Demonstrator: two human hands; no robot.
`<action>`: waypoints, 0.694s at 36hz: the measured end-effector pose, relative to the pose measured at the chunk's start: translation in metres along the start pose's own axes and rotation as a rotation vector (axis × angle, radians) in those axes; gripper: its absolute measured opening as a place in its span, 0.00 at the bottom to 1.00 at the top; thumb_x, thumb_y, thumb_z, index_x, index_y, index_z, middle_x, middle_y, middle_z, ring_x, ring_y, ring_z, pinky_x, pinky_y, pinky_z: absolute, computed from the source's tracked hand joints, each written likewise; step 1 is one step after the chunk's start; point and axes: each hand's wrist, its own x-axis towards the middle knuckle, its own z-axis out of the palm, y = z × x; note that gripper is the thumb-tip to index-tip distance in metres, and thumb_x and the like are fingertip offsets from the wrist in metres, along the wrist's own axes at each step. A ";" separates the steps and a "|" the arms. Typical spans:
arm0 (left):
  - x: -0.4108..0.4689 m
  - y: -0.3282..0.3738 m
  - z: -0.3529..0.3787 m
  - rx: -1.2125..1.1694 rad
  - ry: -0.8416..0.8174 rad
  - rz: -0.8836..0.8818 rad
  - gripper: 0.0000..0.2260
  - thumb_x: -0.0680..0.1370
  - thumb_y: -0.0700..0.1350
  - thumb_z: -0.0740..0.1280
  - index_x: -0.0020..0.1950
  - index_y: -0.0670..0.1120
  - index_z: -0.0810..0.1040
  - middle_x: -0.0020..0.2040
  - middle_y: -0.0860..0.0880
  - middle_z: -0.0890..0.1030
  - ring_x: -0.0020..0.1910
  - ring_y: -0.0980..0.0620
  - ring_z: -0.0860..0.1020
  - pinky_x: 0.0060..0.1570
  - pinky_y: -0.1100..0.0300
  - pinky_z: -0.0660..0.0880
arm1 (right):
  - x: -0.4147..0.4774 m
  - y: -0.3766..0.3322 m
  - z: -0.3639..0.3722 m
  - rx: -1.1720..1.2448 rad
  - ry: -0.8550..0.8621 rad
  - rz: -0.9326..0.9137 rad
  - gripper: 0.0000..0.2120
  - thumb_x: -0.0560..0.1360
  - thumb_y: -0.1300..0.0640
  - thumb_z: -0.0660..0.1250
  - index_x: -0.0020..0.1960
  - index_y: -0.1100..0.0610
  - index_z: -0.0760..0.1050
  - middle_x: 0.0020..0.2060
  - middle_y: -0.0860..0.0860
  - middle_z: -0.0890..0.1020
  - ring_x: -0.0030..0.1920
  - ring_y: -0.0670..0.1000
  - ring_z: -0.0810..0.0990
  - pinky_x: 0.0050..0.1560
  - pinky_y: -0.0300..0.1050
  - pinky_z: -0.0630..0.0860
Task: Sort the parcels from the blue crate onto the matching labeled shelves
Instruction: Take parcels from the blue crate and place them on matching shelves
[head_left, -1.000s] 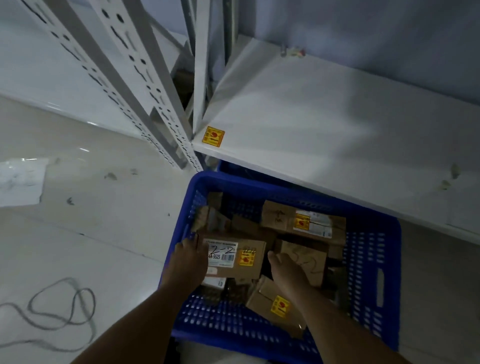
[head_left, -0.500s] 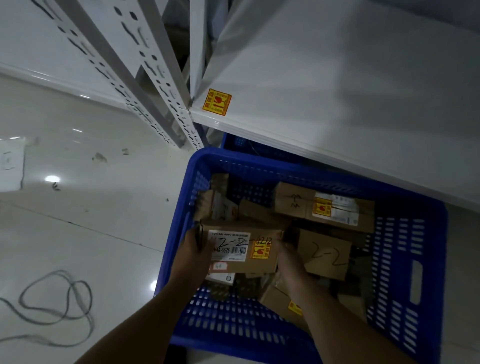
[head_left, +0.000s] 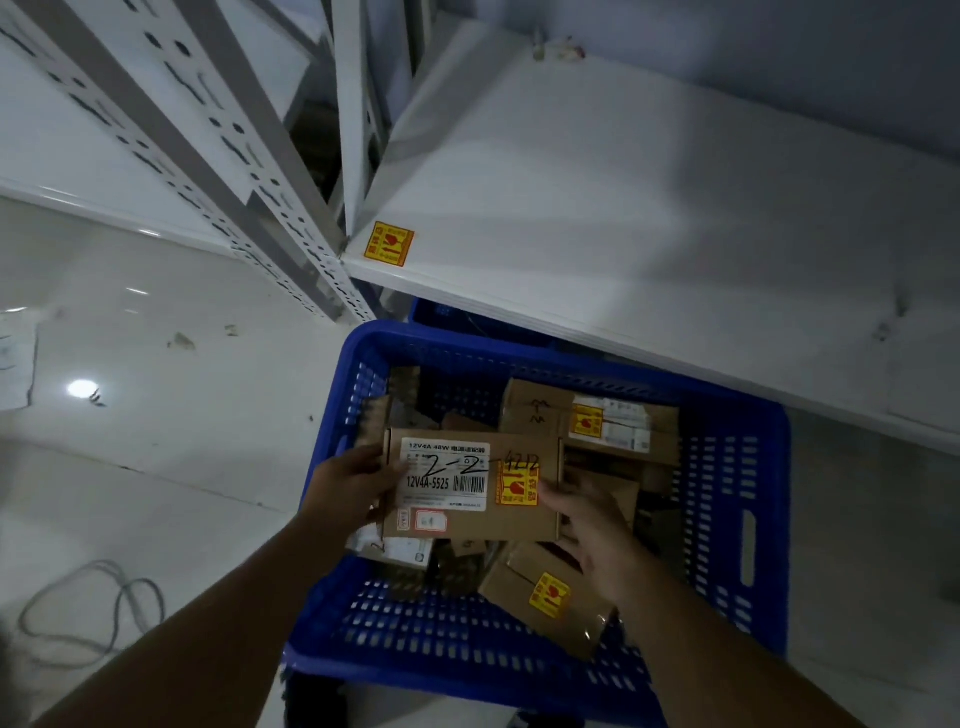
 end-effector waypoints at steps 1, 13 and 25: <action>-0.005 0.006 0.002 0.004 -0.029 -0.004 0.11 0.78 0.40 0.72 0.61 0.46 0.83 0.50 0.44 0.88 0.49 0.42 0.86 0.48 0.47 0.83 | -0.008 -0.004 -0.006 0.010 0.007 -0.002 0.13 0.77 0.52 0.75 0.59 0.46 0.78 0.53 0.48 0.85 0.54 0.50 0.82 0.49 0.46 0.76; -0.105 0.111 0.086 0.032 -0.257 0.115 0.17 0.76 0.38 0.73 0.63 0.50 0.83 0.54 0.45 0.87 0.53 0.42 0.86 0.58 0.41 0.81 | -0.126 -0.059 -0.117 0.220 0.082 -0.160 0.15 0.76 0.57 0.74 0.60 0.47 0.78 0.58 0.52 0.84 0.60 0.57 0.82 0.65 0.61 0.77; -0.270 0.207 0.178 0.147 -0.389 0.313 0.15 0.76 0.35 0.73 0.61 0.46 0.84 0.53 0.46 0.87 0.52 0.45 0.86 0.45 0.51 0.84 | -0.321 -0.104 -0.238 0.196 0.144 -0.325 0.21 0.74 0.58 0.78 0.65 0.52 0.76 0.58 0.52 0.85 0.57 0.54 0.85 0.50 0.50 0.83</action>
